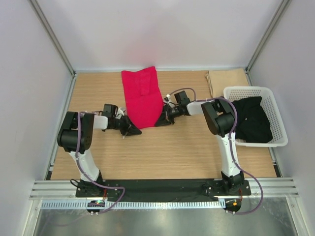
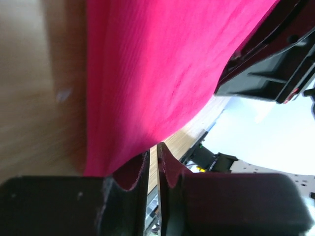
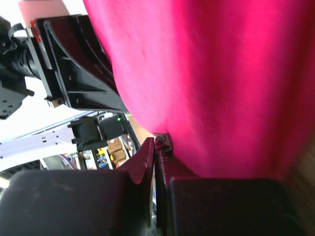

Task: Fold and stack the t-shirts
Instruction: Fold the tshirt

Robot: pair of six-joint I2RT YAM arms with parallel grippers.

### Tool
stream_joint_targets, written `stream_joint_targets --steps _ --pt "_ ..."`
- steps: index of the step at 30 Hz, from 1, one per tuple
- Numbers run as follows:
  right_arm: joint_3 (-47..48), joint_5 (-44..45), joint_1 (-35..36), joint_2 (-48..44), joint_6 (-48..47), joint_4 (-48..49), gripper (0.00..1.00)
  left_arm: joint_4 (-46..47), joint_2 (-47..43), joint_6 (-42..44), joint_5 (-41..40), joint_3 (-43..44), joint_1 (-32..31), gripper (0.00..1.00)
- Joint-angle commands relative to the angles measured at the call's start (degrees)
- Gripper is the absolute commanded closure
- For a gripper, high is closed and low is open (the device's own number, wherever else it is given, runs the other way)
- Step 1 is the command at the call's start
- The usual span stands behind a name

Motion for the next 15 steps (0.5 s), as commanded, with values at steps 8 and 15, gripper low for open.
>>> stream_joint_targets --steps 8,15 --pt "4.6 0.9 1.6 -8.1 1.5 -5.6 0.94 -12.2 -16.8 2.6 -1.7 4.4 -1.3 0.85" --pt "13.2 1.7 4.9 -1.1 7.3 -1.5 0.94 -7.8 -7.1 -0.3 -2.0 12.1 -1.3 0.87"
